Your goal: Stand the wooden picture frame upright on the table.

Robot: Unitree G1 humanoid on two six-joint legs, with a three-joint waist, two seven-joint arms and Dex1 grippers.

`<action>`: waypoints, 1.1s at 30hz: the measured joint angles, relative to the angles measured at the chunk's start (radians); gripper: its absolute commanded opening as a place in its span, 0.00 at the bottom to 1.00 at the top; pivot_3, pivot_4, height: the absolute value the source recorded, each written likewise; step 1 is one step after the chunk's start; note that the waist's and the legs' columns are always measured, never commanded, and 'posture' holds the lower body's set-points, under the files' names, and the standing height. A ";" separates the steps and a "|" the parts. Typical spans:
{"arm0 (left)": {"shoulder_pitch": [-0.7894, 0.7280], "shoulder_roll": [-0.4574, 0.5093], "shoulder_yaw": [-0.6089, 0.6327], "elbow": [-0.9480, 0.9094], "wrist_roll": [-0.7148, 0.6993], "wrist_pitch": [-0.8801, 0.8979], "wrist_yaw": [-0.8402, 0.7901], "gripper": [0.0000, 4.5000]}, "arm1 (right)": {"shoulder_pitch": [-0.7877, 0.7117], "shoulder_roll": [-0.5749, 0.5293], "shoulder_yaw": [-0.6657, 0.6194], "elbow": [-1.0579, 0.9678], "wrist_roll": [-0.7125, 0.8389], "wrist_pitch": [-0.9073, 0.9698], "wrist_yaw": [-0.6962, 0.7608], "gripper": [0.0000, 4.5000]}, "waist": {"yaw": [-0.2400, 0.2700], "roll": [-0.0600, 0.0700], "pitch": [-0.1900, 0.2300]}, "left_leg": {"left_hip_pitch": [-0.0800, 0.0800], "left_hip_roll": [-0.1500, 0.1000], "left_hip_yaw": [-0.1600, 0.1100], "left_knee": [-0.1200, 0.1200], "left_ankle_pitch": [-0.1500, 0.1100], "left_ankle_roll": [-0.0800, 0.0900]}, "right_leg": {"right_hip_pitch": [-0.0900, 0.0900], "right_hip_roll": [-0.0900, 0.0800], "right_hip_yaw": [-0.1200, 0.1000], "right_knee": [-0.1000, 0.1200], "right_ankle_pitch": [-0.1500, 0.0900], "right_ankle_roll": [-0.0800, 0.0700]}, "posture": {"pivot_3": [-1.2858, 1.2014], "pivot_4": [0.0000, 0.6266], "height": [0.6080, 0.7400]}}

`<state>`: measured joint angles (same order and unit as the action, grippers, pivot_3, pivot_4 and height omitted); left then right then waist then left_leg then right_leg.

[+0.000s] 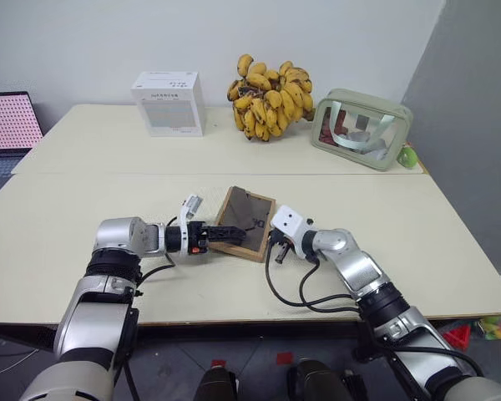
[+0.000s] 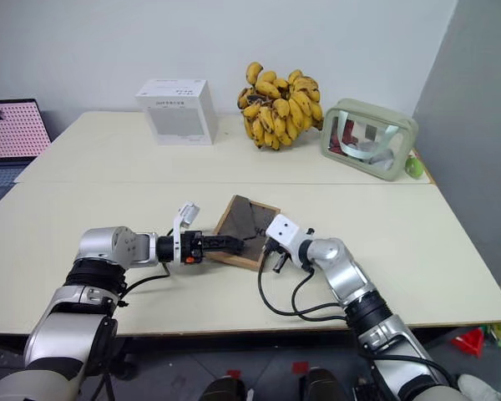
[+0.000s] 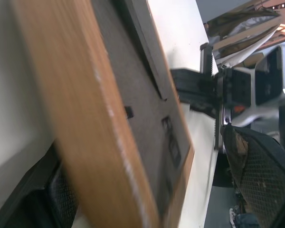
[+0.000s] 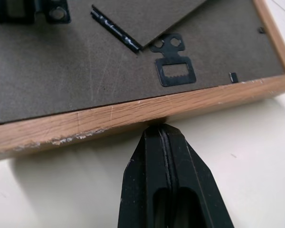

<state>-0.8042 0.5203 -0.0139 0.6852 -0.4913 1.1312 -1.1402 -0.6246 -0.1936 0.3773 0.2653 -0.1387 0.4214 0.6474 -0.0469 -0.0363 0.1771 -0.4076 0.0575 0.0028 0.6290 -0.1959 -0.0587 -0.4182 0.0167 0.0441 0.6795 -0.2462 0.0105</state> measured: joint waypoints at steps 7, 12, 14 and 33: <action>0.029 -0.015 0.023 -0.028 -0.002 -0.007 0.012 0.77 | 0.029 -0.034 -0.001 -0.045 0.001 -0.002 0.004 0.00 | 0.007 0.000 0.000 | -0.002 -0.001 0.000 -0.001 0.000 0.000 | -0.001 0.000 0.000 -0.001 0.002 0.004 | 0.52 0.24 1.00; 0.064 -0.013 0.042 -0.057 -0.021 0.035 0.022 0.53 | 0.051 -0.064 -0.004 -0.074 0.003 -0.007 0.005 0.00 | 0.005 0.000 0.000 | -0.002 0.000 -0.001 -0.001 0.000 0.000 | -0.002 0.000 -0.001 -0.001 0.001 0.003 | 0.52 0.24 1.00; 0.073 -0.010 0.057 -0.071 -0.032 0.056 0.034 0.44 | 0.057 -0.077 -0.008 -0.084 0.004 -0.007 0.006 0.00 | 0.005 0.000 0.000 | -0.002 0.000 -0.001 -0.001 0.000 0.000 | -0.002 0.000 -0.001 -0.001 0.000 0.001 | 0.52 0.24 1.00; 0.270 -0.139 0.296 -0.738 -0.213 0.108 0.410 0.28 | -0.080 -0.261 -0.435 -0.500 0.624 0.670 0.230 0.61 | 0.001 0.000 0.003 | -0.007 0.003 -0.003 -0.002 0.000 0.000 | -0.006 0.003 -0.002 -0.002 0.003 0.005 | 0.52 0.24 1.00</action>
<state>-0.5345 0.3813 0.2823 -0.0527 -0.7042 1.2393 -0.7307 -0.7050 -0.4547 -0.0581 -0.2346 0.4853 1.0915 0.8770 -0.0454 -0.0361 0.1797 -0.4150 0.0604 0.0002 0.6272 -0.1960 -0.0587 -0.4247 0.0193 0.0418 0.6777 -0.2435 0.0156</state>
